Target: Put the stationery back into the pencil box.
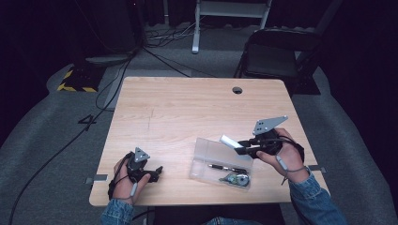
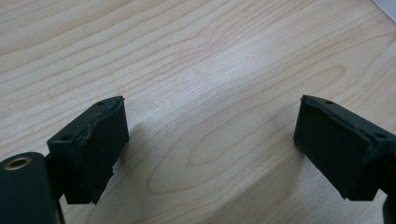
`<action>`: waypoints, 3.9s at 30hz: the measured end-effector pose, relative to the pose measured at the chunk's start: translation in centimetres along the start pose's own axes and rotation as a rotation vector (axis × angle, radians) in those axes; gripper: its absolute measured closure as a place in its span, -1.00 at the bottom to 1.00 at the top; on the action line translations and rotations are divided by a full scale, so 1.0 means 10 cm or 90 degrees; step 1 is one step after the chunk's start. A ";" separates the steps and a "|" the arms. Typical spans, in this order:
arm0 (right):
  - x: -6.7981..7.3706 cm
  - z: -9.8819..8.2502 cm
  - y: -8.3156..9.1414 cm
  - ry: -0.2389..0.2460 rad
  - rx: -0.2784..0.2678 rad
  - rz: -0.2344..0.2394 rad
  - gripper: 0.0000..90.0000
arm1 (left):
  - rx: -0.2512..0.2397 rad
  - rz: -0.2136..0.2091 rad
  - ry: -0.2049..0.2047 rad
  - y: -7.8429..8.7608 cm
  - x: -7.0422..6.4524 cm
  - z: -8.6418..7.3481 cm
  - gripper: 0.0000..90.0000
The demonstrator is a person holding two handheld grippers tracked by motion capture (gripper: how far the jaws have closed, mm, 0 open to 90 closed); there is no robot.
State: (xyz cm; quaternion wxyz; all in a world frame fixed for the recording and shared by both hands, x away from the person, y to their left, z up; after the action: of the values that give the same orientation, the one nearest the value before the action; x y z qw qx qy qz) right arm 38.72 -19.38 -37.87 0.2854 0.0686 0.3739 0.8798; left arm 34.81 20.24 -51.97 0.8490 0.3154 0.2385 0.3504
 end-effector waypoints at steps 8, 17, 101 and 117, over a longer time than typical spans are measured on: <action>0.14 0.01 -0.09 0.035 0.017 0.022 0.59 | 0.000 -0.001 0.001 0.00 0.00 0.00 -0.77; 0.22 -0.01 -0.19 0.068 0.036 0.040 0.59 | 0.001 -0.001 0.002 0.00 0.00 0.00 -0.77; 0.40 -0.31 -1.07 0.177 0.151 0.080 0.55 | 0.000 -0.001 -0.001 0.01 -0.01 -0.01 -0.77; 0.42 -0.29 -0.99 0.158 0.138 0.067 0.41 | 0.000 -0.002 -0.001 0.00 -0.01 -0.01 -0.77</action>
State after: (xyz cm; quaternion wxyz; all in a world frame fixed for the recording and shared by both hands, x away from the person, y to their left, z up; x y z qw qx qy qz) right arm 38.79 -13.34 -47.21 0.1818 0.0095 0.4946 0.8499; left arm 34.68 20.23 -51.98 0.8498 0.3151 0.2382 0.3492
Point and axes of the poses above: each handheld gripper's, and its own axes: y roughly backward along the jaws, z roughly out of its top, x roughly to its left, the point moved 2 cm from there along -y, roughly forward along the jaws, and after that the axes turned 13 degrees about -z, right-handed, at the moved point
